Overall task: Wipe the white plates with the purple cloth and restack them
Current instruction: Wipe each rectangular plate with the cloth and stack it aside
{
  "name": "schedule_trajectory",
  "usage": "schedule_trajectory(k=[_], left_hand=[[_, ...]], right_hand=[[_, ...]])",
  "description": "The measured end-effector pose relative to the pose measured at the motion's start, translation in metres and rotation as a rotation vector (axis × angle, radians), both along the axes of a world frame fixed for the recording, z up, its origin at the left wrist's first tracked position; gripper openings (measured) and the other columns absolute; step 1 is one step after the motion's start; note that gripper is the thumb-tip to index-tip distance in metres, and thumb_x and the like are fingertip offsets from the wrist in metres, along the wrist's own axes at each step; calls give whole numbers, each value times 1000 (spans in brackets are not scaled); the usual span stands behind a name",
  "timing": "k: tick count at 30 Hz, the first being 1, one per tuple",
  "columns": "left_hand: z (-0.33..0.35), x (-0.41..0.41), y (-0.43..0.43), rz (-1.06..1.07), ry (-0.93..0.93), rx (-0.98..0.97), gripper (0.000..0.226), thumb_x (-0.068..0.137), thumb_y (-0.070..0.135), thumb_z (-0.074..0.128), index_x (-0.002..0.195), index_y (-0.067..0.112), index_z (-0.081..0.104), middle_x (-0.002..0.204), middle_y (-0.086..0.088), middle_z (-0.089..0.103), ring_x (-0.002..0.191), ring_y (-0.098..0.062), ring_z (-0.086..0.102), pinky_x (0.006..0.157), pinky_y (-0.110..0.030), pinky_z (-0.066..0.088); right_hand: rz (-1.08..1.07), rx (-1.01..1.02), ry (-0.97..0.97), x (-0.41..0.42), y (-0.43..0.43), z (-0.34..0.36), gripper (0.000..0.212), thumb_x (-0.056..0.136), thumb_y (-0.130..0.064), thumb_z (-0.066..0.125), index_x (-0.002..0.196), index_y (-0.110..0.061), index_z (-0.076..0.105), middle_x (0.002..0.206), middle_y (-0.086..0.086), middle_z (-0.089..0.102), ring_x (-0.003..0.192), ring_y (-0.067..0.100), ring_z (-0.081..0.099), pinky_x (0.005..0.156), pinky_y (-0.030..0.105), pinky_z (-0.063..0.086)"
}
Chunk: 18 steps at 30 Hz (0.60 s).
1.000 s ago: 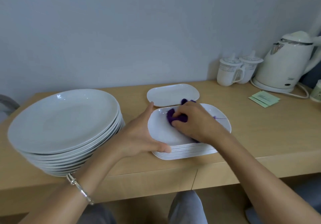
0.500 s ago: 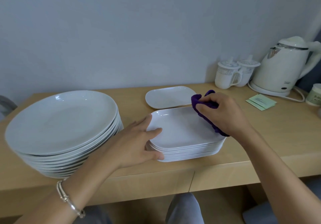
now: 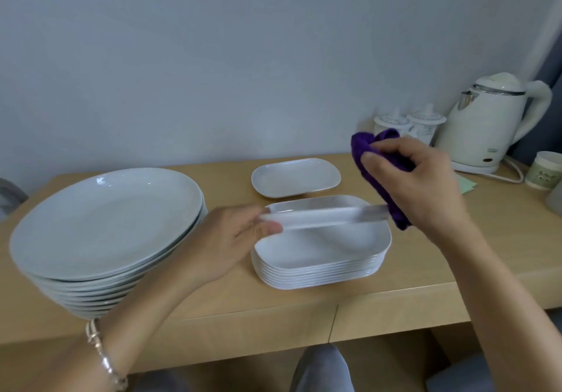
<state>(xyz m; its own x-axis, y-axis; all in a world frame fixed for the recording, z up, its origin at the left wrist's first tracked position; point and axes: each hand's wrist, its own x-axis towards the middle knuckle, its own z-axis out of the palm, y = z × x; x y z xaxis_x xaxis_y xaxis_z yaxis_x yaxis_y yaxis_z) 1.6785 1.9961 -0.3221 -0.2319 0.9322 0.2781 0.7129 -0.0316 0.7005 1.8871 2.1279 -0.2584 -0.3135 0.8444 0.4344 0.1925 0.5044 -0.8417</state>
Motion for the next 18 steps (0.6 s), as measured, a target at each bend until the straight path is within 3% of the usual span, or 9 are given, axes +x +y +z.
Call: schedule_trajectory(k=[2,4,7,9,10,12,14,15,18], left_hand=[[4,3,10,65,-132,113,62,84,60,56,79,-2,55,64,14,46,59,-2,39,56,-21,32],[6,6,22,145,-348,208,71,82,64,52,85,-6,58,76,2,55,72,-8,48,68,-27,38],[4,10,38,262,-818,157,42,100,44,50,92,7,69,93,-7,72,89,-19,63,82,-35,45],[-3,7,44,314,-896,45,38,102,40,47,97,9,69,99,-11,74,89,-23,66,79,-35,47],[-6,5,46,344,-862,0,40,103,41,45,96,9,68,94,-11,73,85,-24,66,74,-33,48],[-11,0,48,407,-533,-82,46,104,43,39,84,9,62,81,-11,65,75,-25,60,63,-31,44],[-11,-2,45,450,-132,-162,52,105,44,30,72,11,54,81,-11,63,81,-28,58,69,-35,42],[-9,-1,43,453,-19,-179,54,106,45,27,71,13,53,83,-10,65,85,-29,58,72,-35,41],[-13,0,40,417,32,-150,49,102,51,25,71,21,48,79,-4,57,89,-30,56,71,-34,34]], right_hand=[[-29,25,96,1,-2,11,14,84,-26,67,78,-39,64,69,-8,62,34,9,47,30,21,36],[-32,62,131,0,-4,17,11,84,-28,66,81,-39,65,78,-5,62,38,8,49,34,21,37],[-5,114,63,-6,-7,16,14,83,-29,67,75,-40,64,76,-6,63,43,9,51,39,23,38],[44,99,8,-14,-9,9,23,84,-26,67,68,-41,61,71,-6,64,43,14,53,35,23,41],[68,95,-34,-19,-8,3,25,84,-25,68,67,-42,60,70,-9,65,47,12,55,37,19,43],[103,97,-141,-28,-5,-13,25,83,-24,69,67,-42,61,67,-17,63,57,4,57,45,9,41],[124,102,-262,-36,0,-32,12,83,-25,69,78,-36,68,72,-18,59,69,3,56,58,5,40],[126,102,-326,-39,1,-39,6,83,-27,69,87,-30,72,79,-18,57,77,1,54,65,4,38],[97,101,-475,-44,3,-58,28,84,-37,66,112,-31,67,119,-12,47,120,6,37,90,9,23]])
